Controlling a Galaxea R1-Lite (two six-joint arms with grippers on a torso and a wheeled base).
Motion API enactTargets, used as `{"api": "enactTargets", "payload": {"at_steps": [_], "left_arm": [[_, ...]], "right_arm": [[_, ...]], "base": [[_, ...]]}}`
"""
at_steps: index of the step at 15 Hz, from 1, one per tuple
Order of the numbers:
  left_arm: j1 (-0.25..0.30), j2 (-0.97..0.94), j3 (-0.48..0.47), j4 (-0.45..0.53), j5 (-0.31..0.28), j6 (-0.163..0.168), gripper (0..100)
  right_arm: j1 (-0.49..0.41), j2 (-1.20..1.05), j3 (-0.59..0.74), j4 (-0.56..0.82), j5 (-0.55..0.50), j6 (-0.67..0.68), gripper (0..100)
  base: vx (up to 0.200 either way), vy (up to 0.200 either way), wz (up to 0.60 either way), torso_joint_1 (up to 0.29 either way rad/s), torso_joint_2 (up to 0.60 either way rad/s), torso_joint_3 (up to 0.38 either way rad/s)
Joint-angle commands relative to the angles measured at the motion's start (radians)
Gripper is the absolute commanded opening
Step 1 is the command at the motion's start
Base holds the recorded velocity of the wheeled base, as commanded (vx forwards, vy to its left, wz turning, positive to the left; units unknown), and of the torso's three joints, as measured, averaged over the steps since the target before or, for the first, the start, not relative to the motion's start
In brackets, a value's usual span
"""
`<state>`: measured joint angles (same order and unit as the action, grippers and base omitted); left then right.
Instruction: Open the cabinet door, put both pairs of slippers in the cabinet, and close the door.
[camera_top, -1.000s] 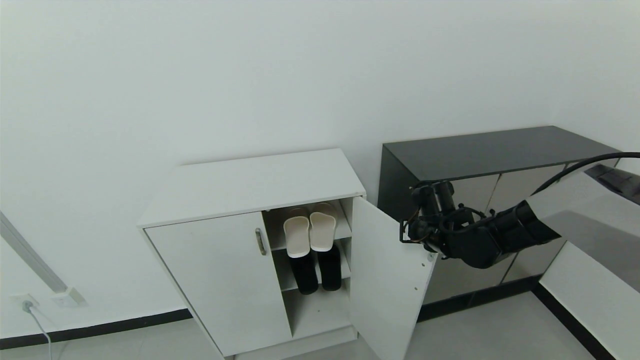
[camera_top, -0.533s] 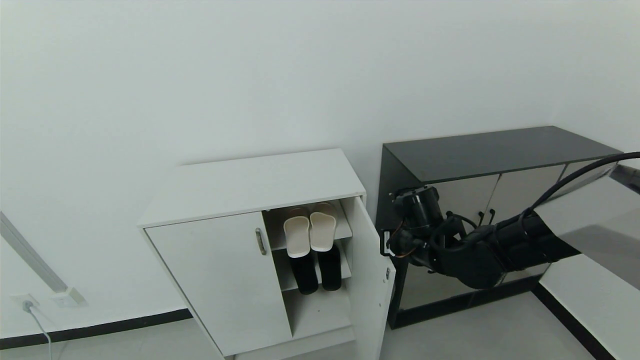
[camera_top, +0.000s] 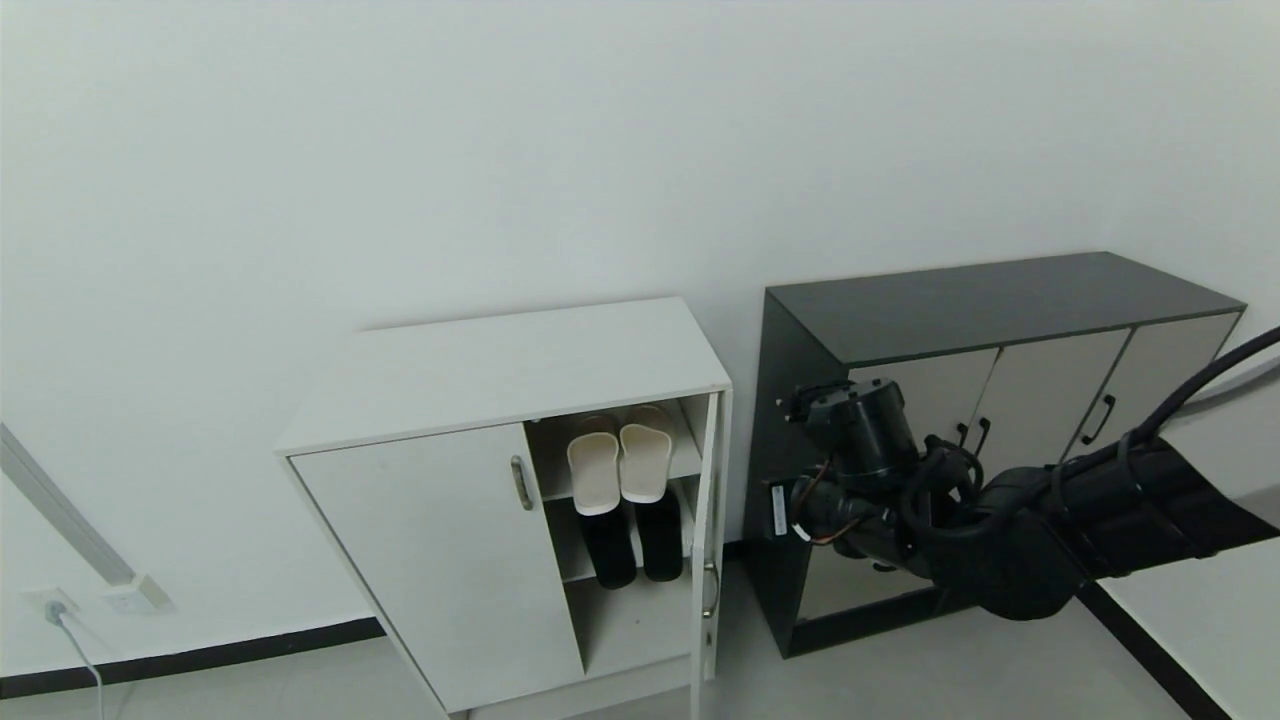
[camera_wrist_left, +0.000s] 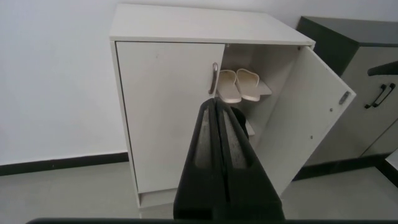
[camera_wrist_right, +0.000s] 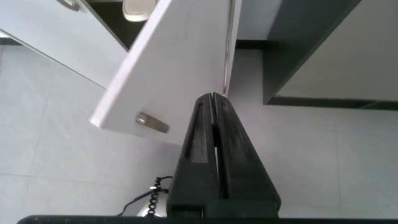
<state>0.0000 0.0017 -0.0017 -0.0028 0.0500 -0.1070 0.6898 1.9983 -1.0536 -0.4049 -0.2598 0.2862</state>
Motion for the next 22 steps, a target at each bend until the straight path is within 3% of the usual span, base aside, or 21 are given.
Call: {"api": "enactTargets", "payload": {"at_steps": [1, 4, 12, 15, 22], "left_arm": [[0.0, 0.0, 0.0, 0.0, 0.001, 0.0, 0], [0.0, 0.0, 0.0, 0.0, 0.001, 0.0, 0], [0.0, 0.0, 0.0, 0.0, 0.001, 0.0, 0], [0.0, 0.0, 0.0, 0.0, 0.001, 0.0, 0], [0.0, 0.0, 0.0, 0.0, 0.001, 0.0, 0]], "right_arm": [[0.002, -0.042, 0.026, 0.0, -0.001, -0.004, 0], [0.007, -0.041, 0.029, 0.0, 0.001, -0.015, 0], [0.004, -0.044, 0.07, -0.037, 0.039, -0.038, 0], [-0.016, -0.064, 0.139, -0.104, 0.036, -0.093, 0], [-0.122, -0.211, 0.337, -0.118, 0.031, -0.16, 0]], "base": [[0.0, 0.0, 0.0, 0.0, 0.0, 0.0], [0.0, 0.0, 0.0, 0.0, 0.0, 0.0], [0.0, 0.0, 0.52, 0.0, 0.0, 0.002], [0.0, 0.0, 0.0, 0.0, 0.0, 0.0], [0.0, 0.0, 0.0, 0.0, 0.0, 0.0]]}}
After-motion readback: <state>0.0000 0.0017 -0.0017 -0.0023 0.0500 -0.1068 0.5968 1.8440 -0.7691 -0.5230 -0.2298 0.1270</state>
